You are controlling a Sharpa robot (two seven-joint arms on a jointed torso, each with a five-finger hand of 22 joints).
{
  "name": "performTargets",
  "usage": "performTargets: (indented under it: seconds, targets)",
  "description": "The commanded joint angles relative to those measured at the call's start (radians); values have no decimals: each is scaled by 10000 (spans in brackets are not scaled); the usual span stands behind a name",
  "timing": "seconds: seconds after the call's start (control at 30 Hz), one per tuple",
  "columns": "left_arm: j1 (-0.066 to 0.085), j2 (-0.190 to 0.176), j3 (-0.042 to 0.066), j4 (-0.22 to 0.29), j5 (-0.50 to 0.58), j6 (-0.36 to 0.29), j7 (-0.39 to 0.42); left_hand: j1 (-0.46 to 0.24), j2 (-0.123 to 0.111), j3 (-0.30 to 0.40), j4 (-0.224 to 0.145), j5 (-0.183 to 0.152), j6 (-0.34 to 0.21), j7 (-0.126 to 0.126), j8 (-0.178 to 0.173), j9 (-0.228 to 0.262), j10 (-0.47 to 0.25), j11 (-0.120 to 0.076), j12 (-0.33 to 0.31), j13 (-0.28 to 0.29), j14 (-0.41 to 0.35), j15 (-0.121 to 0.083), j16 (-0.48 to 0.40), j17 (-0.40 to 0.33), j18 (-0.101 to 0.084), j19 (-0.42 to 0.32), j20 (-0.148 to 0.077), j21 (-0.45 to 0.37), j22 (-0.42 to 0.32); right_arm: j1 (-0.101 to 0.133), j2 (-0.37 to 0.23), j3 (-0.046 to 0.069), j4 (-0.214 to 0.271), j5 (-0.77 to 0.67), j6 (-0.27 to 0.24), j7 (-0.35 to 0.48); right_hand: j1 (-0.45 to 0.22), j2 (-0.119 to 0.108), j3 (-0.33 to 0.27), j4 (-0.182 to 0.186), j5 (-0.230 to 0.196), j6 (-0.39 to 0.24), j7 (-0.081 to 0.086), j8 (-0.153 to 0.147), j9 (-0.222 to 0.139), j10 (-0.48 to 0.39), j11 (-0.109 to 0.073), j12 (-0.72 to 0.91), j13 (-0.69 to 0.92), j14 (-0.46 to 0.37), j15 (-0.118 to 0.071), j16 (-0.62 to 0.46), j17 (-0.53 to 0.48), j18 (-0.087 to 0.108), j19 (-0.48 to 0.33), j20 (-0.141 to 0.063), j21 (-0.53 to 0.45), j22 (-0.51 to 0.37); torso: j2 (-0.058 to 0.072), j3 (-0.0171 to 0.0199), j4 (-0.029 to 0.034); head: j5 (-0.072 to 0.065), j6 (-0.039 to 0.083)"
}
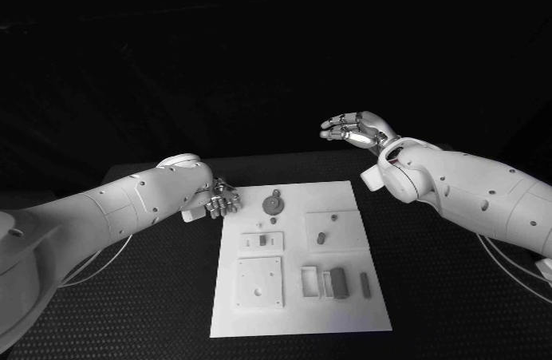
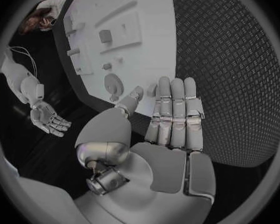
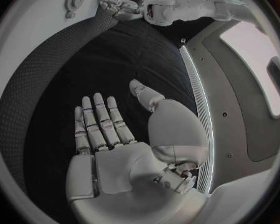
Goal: Assemble the parts on the task board
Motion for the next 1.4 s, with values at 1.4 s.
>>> performTargets:
  seconds: [1.4]
  targets:
    - [318,-2604,116,4449,2127,-2243,-396,953,315,1107,41,-44,1137,-407,388,131,712,-370,340,15,431,-229,773,-361,-36,567,-171,136,495,3,-125,6,-11,-71,196,46,-61,65,-73,5,-53,59,480,49,-23,12,-46,-49,-44,-23,-34,-43,-19,-165,-46,1,-89,32,-58,16,76,37,-133]
